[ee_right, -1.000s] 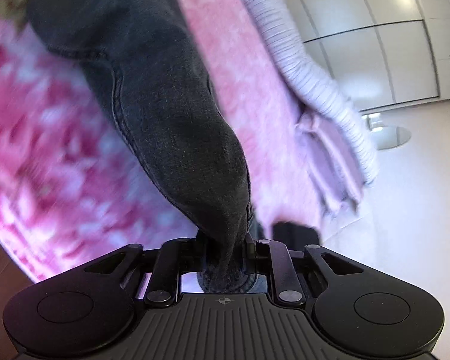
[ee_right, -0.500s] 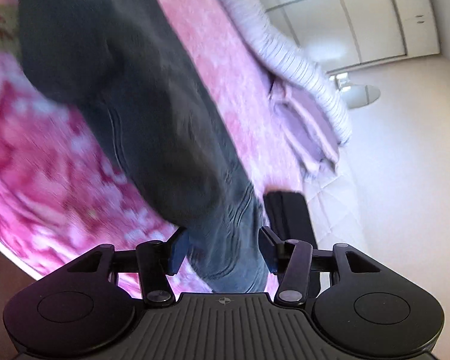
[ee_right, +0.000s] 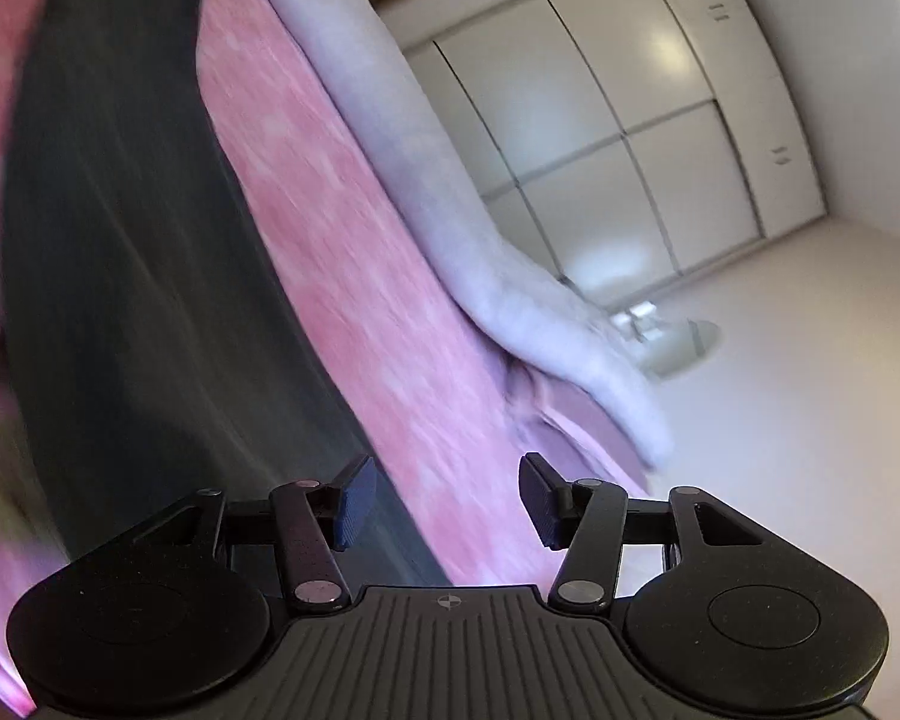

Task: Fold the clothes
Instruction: 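Pull the jeans taut lengthwise with the left gripper away from the right gripper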

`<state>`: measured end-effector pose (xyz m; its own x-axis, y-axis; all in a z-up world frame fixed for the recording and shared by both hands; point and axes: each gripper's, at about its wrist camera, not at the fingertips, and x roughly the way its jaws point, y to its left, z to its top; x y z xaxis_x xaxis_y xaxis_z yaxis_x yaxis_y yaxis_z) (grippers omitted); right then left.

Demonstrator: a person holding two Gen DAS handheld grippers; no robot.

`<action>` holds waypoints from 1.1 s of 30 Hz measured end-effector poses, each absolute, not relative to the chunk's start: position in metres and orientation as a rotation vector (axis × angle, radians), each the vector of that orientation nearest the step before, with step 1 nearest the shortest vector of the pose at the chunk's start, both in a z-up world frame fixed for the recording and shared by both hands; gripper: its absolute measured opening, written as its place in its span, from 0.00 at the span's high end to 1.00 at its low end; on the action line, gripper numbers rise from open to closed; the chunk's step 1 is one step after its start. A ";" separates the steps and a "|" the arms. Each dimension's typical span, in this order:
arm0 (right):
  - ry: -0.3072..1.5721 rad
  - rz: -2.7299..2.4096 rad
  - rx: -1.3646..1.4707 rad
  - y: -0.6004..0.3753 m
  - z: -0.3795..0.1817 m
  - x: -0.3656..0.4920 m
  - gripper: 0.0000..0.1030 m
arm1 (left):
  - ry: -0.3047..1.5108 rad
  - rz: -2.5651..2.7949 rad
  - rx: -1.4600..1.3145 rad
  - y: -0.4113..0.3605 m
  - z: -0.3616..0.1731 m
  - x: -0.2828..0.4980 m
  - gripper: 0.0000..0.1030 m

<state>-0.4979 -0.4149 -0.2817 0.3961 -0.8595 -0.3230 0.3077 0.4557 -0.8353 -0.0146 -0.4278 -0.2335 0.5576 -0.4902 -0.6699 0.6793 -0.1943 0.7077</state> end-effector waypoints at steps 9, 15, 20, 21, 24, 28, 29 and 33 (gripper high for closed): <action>0.778 -0.546 -0.667 -0.369 -0.291 -0.442 0.49 | -0.065 -1.020 1.342 -0.322 -0.270 -0.009 0.53; 0.729 -0.431 -0.595 -0.324 -0.293 -0.410 0.49 | -0.284 -1.303 1.476 -0.279 -0.302 -0.063 0.53; 0.720 -0.421 -0.554 -0.333 -0.303 -0.384 0.49 | -0.277 -1.398 1.556 -0.305 -0.332 -0.080 0.56; 0.720 -0.431 -0.539 -0.335 -0.303 -0.382 0.49 | -0.304 -1.402 1.569 -0.311 -0.338 -0.080 0.55; 0.726 -0.456 -0.497 -0.340 -0.305 -0.375 0.49 | -0.355 -1.414 1.623 -0.322 -0.341 -0.079 0.53; 0.742 -0.468 -0.484 -0.344 -0.308 -0.372 0.49 | -0.420 -1.293 1.631 -0.322 -0.321 -0.076 0.98; 0.744 -0.470 -0.483 -0.345 -0.308 -0.372 0.49 | -0.418 -1.267 1.611 -0.319 -0.309 -0.074 0.98; 0.742 -0.474 -0.478 -0.350 -0.315 -0.378 0.49 | -0.306 -1.289 1.545 -0.300 -0.273 -0.072 0.98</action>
